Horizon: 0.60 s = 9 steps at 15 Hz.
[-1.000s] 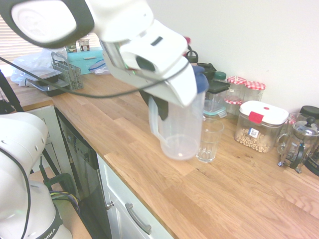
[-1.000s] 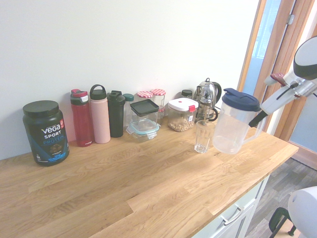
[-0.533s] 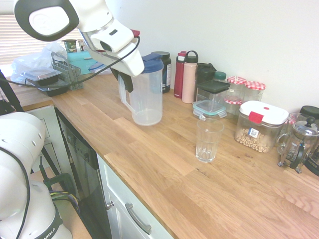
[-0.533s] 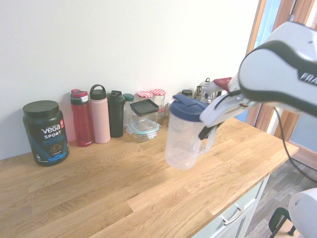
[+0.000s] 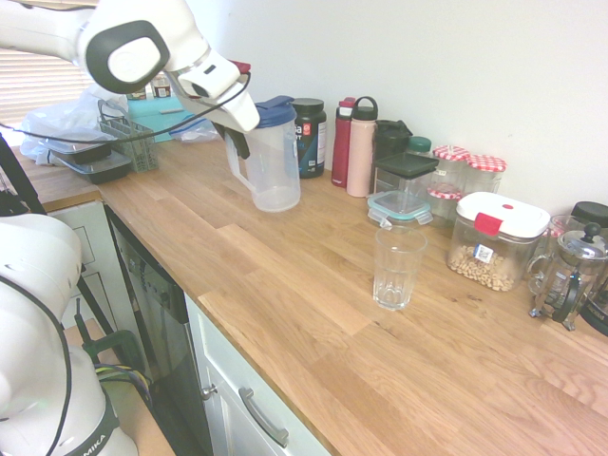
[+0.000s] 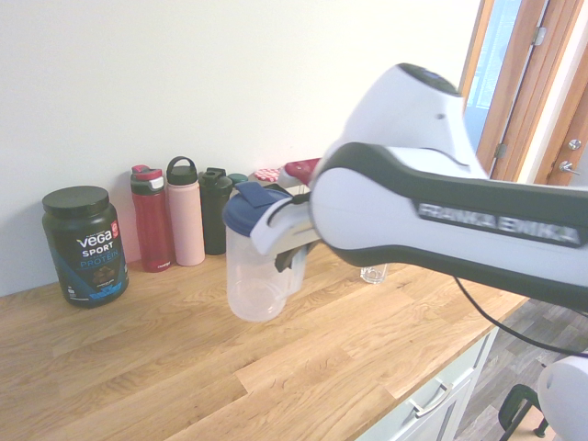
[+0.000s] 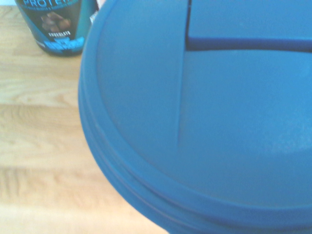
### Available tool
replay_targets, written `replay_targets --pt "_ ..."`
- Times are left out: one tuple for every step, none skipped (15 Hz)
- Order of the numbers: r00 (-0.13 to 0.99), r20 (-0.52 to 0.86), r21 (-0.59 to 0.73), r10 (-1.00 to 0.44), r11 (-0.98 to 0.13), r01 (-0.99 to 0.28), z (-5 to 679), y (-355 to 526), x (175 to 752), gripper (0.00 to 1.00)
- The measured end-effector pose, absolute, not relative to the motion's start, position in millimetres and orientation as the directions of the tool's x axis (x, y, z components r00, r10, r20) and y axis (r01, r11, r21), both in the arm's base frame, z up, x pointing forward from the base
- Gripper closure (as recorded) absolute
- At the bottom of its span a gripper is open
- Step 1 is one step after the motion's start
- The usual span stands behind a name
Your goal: Pour me some water
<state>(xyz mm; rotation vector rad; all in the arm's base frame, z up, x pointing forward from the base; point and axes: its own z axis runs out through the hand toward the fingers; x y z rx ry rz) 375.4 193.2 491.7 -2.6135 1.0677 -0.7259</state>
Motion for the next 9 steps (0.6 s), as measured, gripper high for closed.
replay_targets --pt "0.611 0.360 -0.371 -0.705 -0.709 -0.600 488.5 200.4 392.0 1.00" --pt "0.613 0.357 -0.361 -0.704 -0.710 -0.605 484.9 206.5 403.9 1.00" --pt "0.617 0.351 -0.353 -0.704 -0.710 -0.609 480.5 211.4 410.5 1.00" --pt "0.620 0.341 -0.347 -0.706 -0.708 -0.615 475.0 216.1 412.8 1.00" --pt "0.624 0.327 -0.343 -0.710 -0.704 -0.622 468.7 222.6 412.7 1.00" --pt "0.627 0.312 -0.339 -0.714 -0.700 -0.629 463.2 228.8 411.4 1.00" --pt "0.626 0.298 -0.339 -0.721 -0.693 -0.636 458.8 233.0 409.6 1.00" --pt "0.621 0.285 -0.344 -0.730 -0.682 -0.645 456.1 233.0 408.6 1.00" --pt "0.614 0.278 -0.351 -0.739 -0.673 -0.651 455.1 231.2 408.3 1.00"
